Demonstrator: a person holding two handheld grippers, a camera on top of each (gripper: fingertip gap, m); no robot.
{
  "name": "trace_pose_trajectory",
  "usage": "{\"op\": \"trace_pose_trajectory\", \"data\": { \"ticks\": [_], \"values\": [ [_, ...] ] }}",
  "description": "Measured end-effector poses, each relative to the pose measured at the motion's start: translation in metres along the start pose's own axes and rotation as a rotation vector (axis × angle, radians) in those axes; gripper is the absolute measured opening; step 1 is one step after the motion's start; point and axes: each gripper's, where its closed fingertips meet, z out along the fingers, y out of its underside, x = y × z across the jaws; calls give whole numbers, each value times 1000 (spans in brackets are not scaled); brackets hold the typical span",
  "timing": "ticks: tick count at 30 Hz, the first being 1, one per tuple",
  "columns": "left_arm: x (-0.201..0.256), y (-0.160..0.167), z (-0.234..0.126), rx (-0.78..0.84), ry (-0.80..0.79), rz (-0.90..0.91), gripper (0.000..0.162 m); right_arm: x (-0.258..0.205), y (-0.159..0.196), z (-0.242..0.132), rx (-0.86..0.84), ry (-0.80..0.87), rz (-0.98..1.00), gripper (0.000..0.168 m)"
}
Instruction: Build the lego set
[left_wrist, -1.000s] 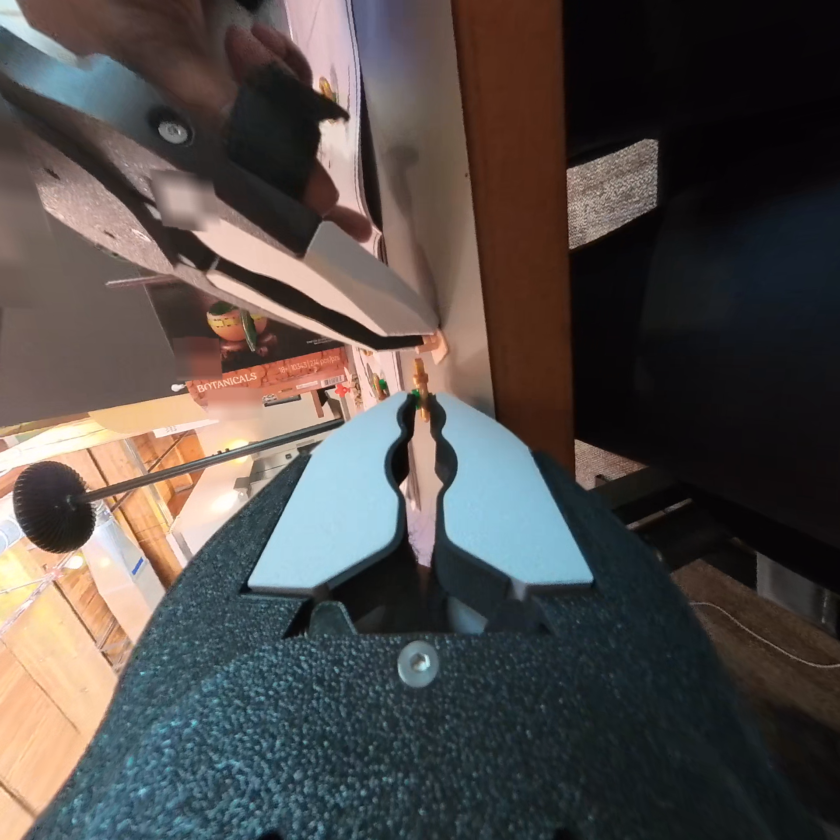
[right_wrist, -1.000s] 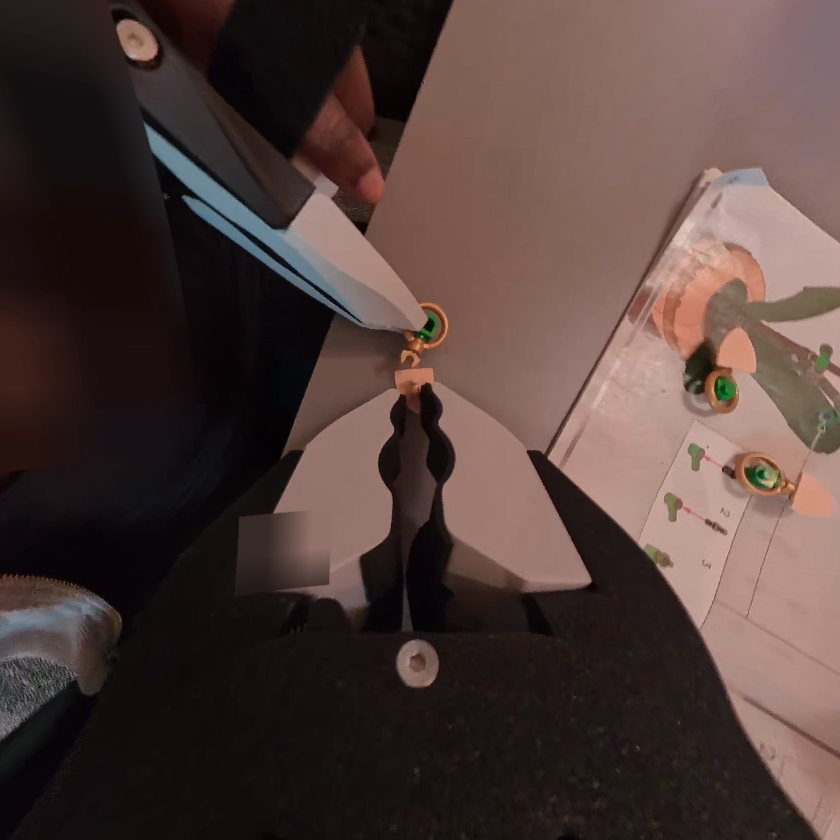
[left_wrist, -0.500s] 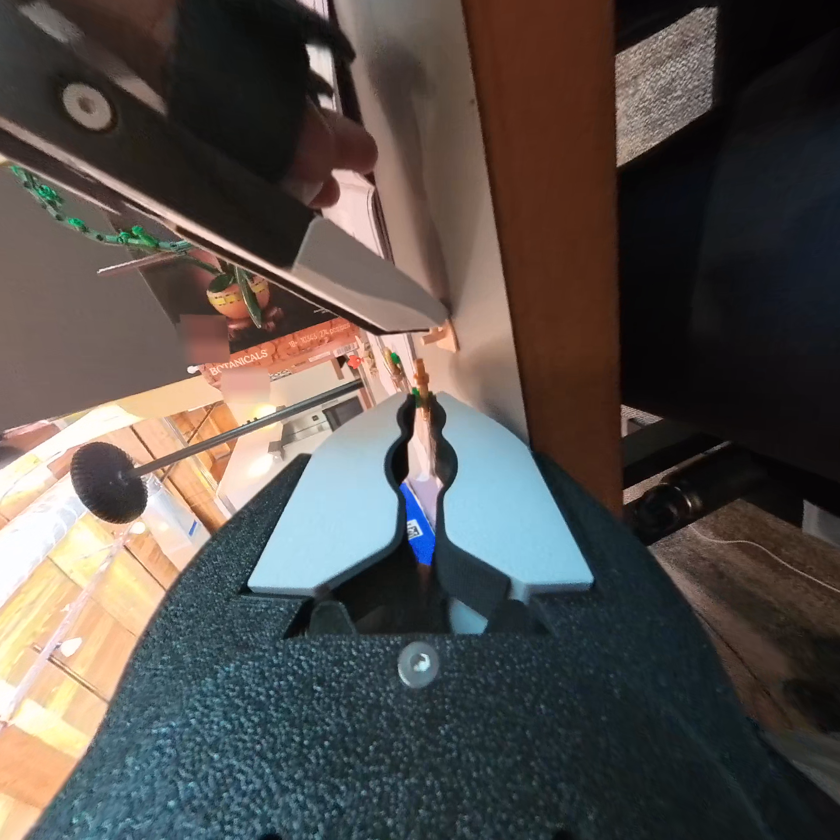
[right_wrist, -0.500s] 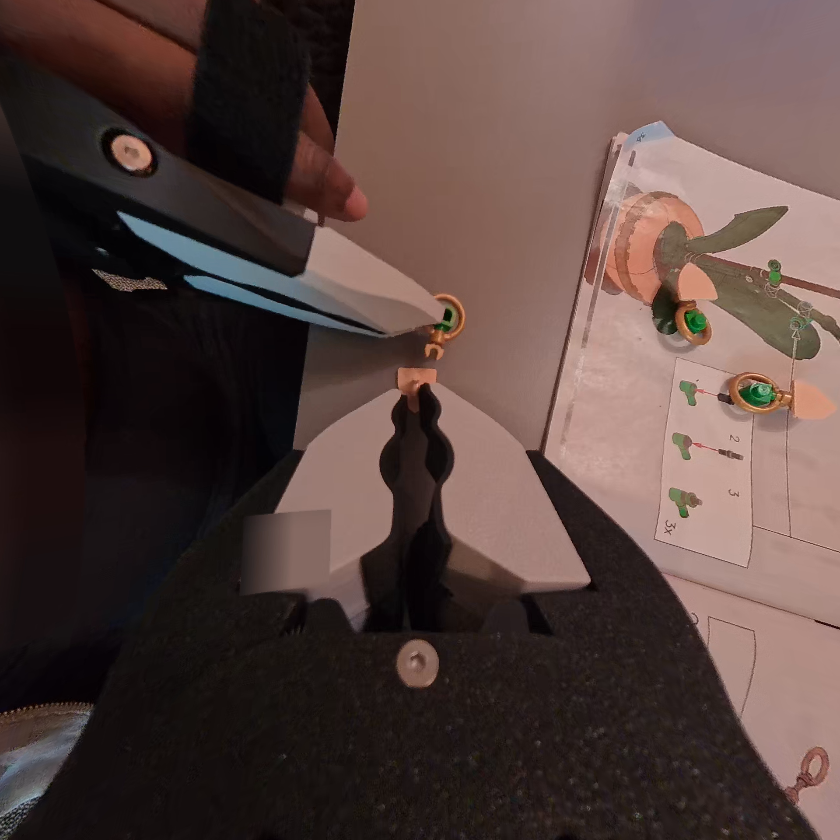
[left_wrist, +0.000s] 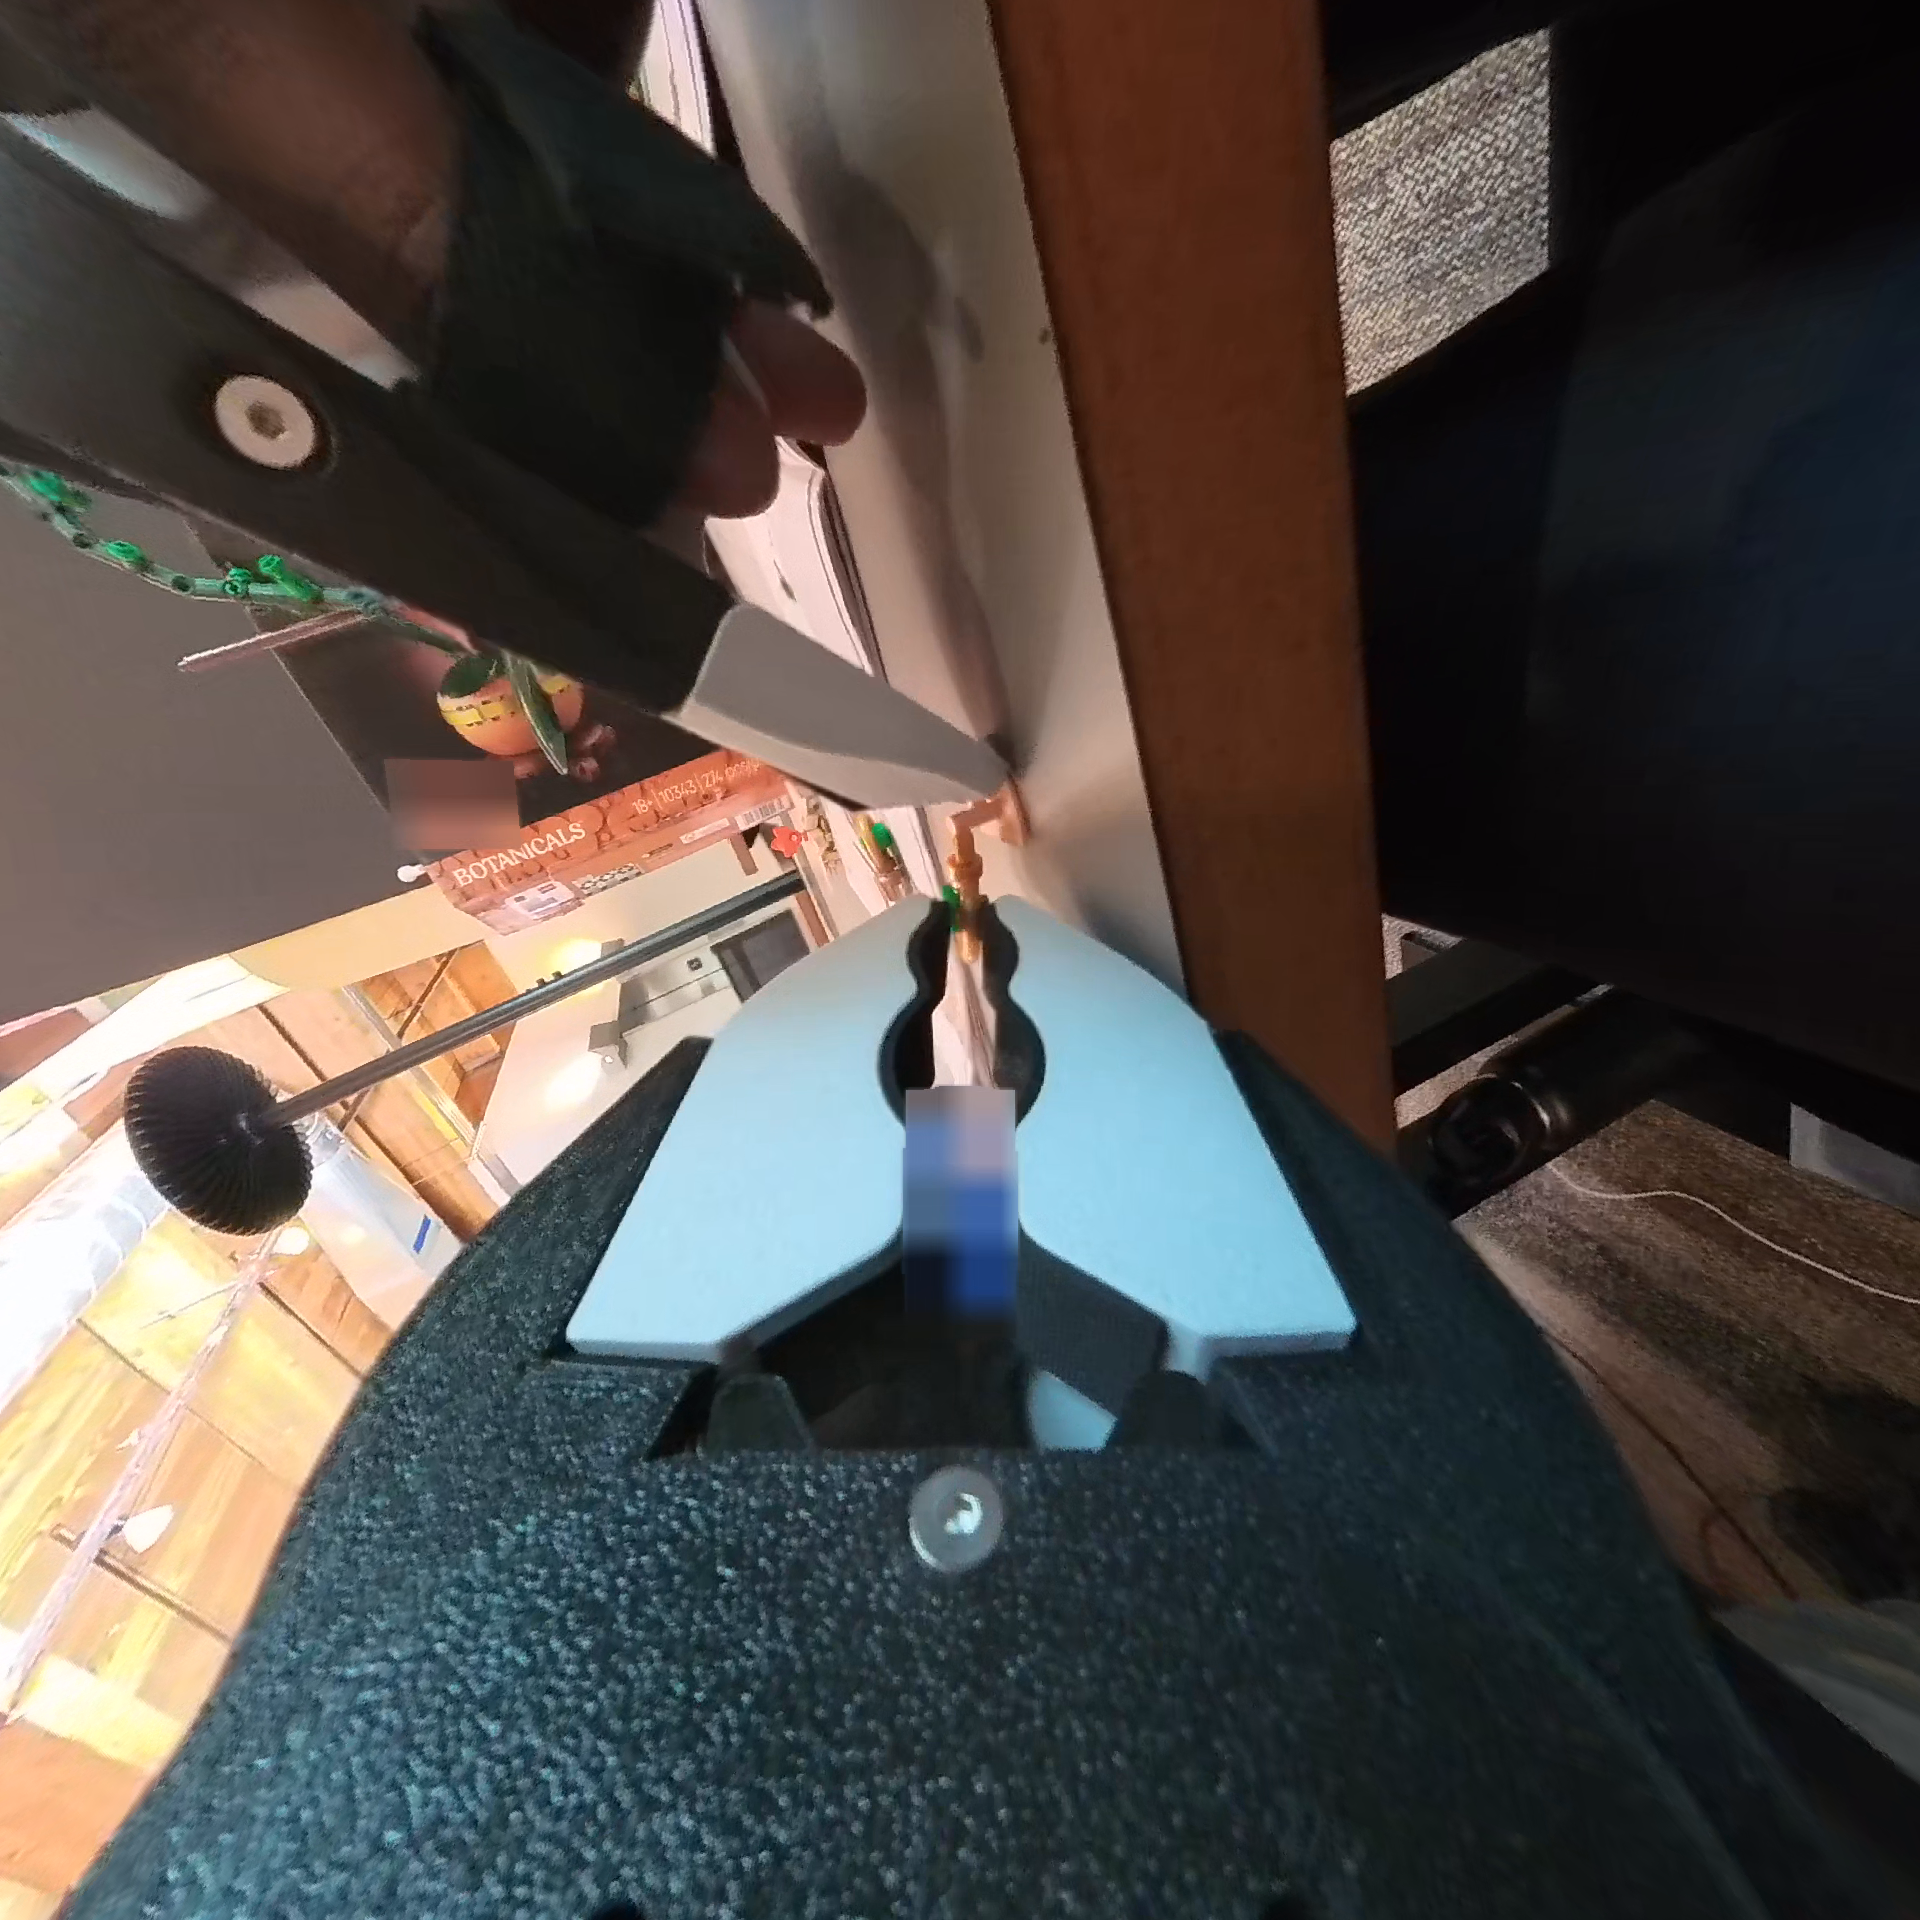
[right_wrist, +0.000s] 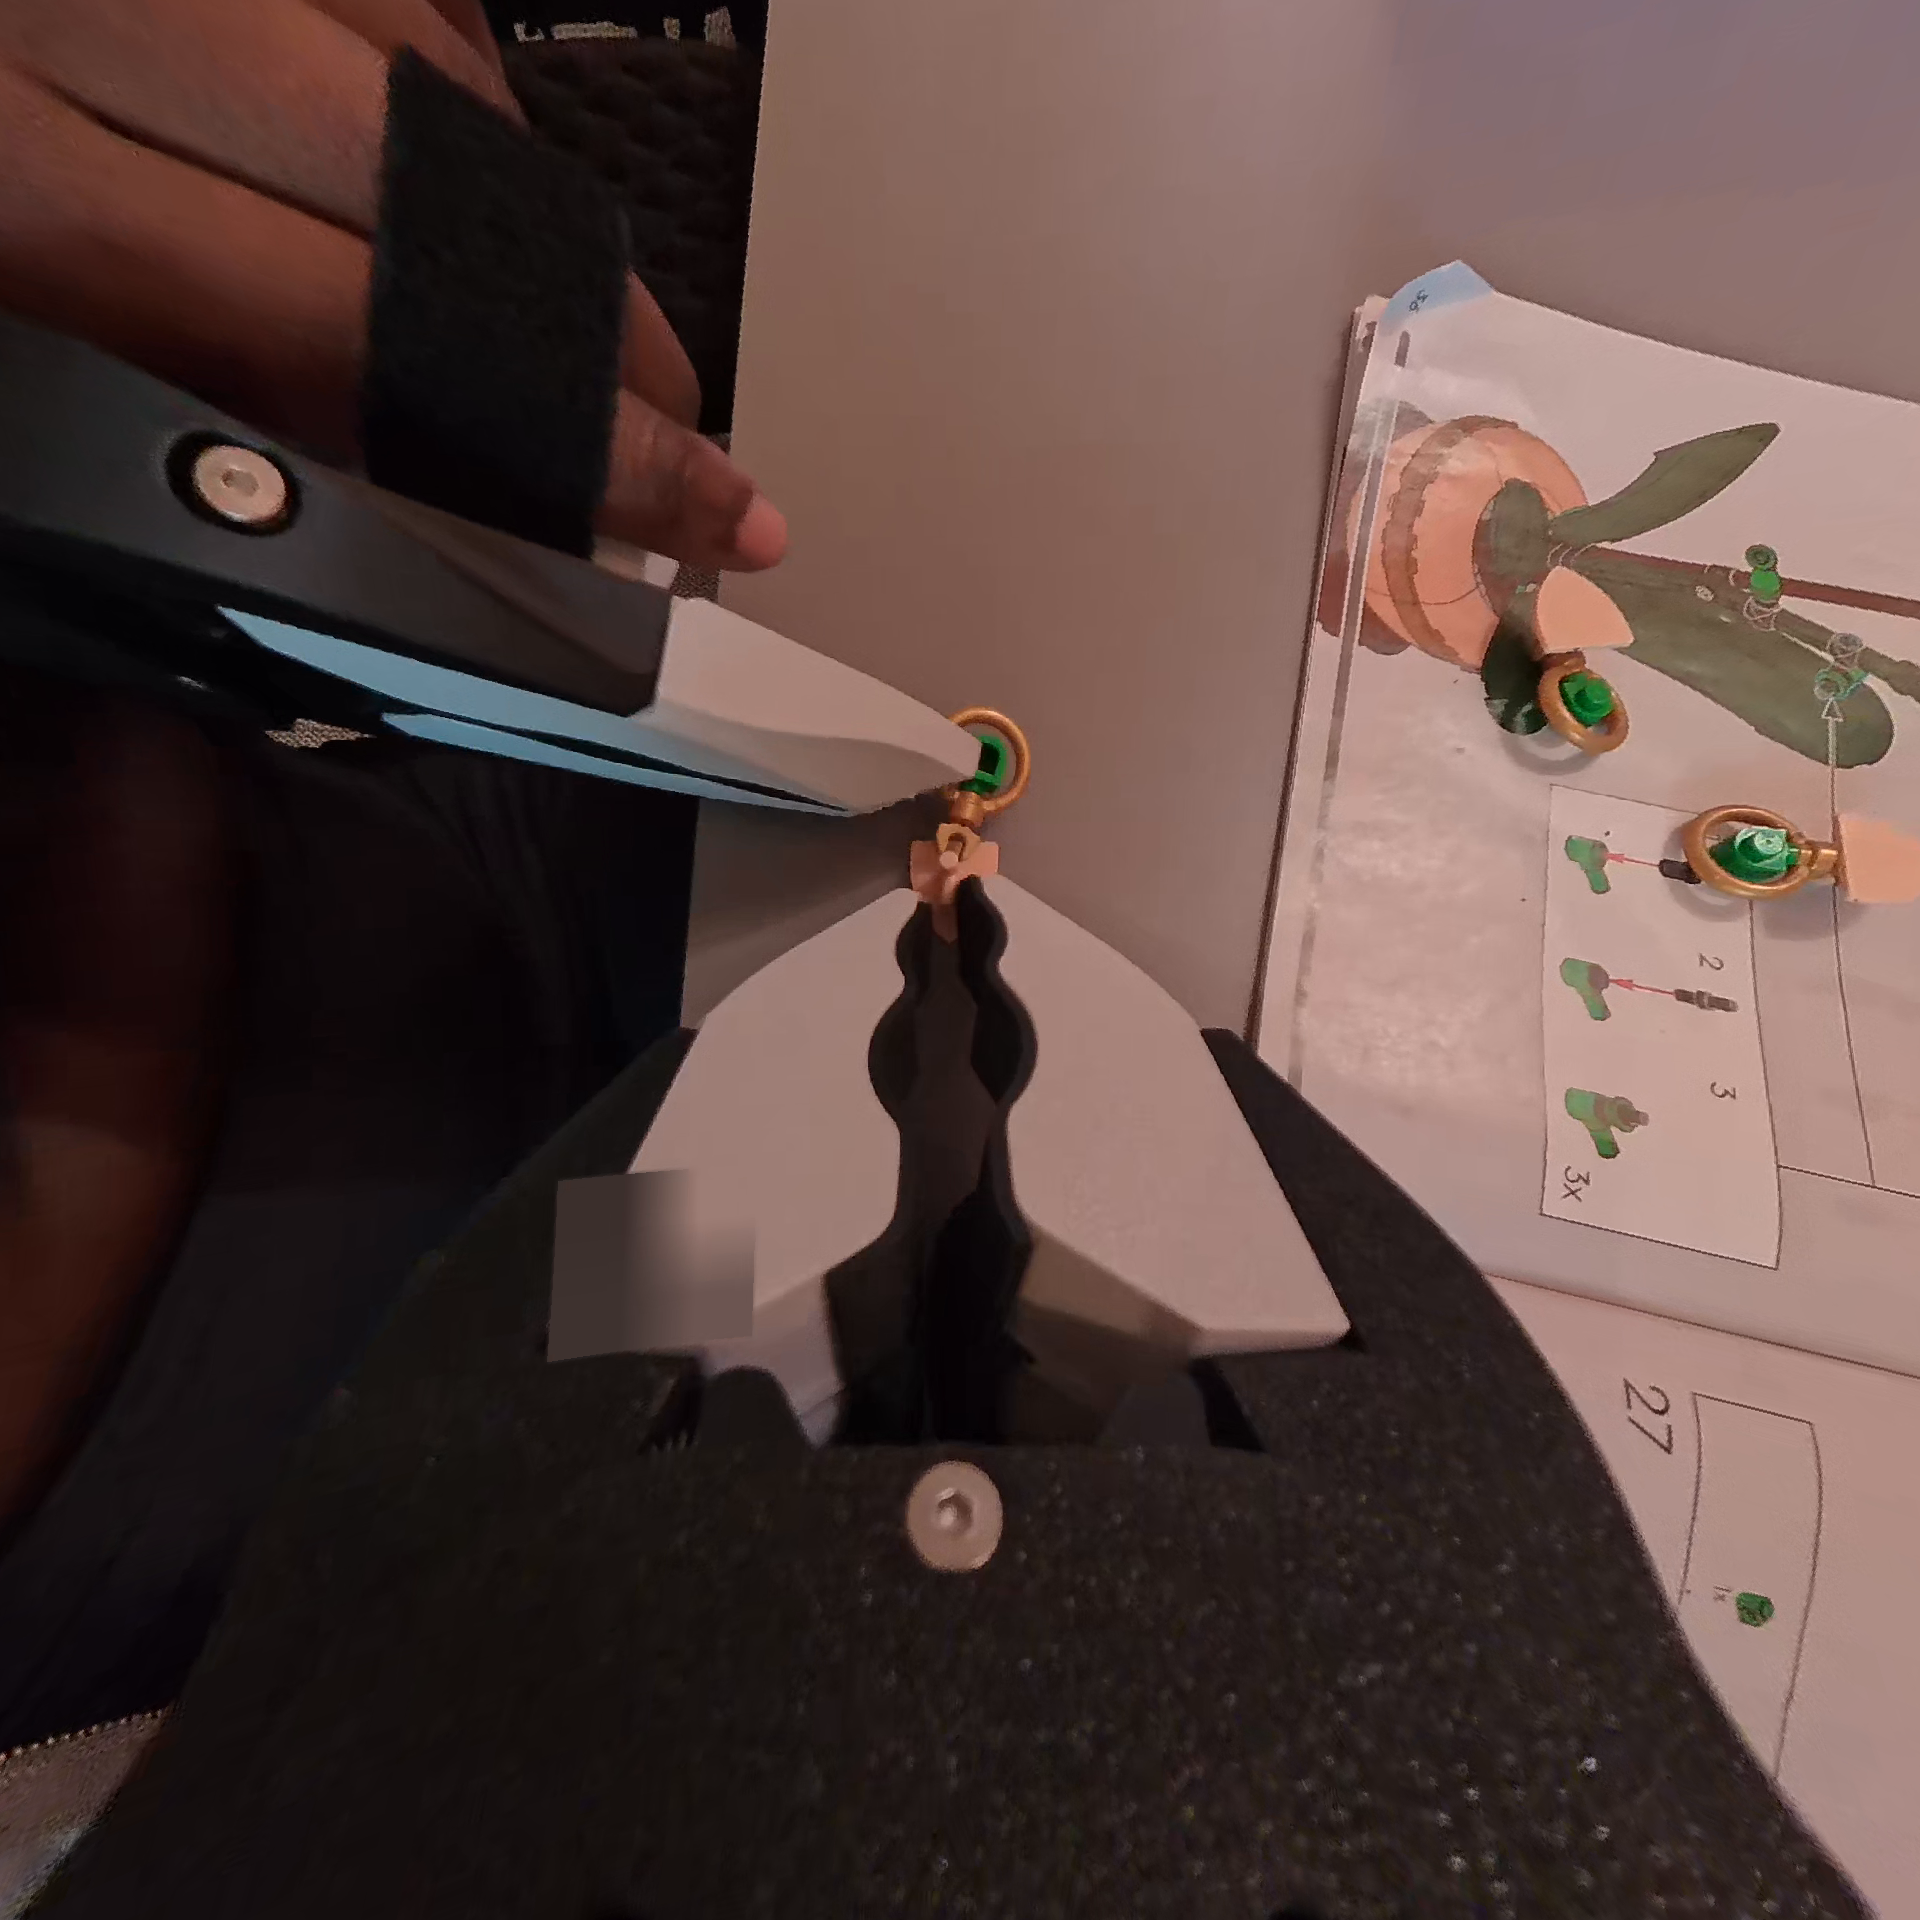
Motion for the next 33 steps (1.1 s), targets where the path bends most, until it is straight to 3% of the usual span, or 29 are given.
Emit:
{"op": "trace_pose_trajectory", "data": {
  "ticks": [16,20,30,33],
  "values": [
    [5,-4,-2,34,93,-51,5,-1,0,0,22,2,56,6],
    [7,-4,0,77,156,-139,5,0,0,0,4,-15,49,6],
    [6,-9,-1,187,97,-123,5,1,0,0,-34,-54,12,6],
    [6,-27,-9,307,107,-200,2,4,0,2,-34,-54,-6,7]
  ]
}}
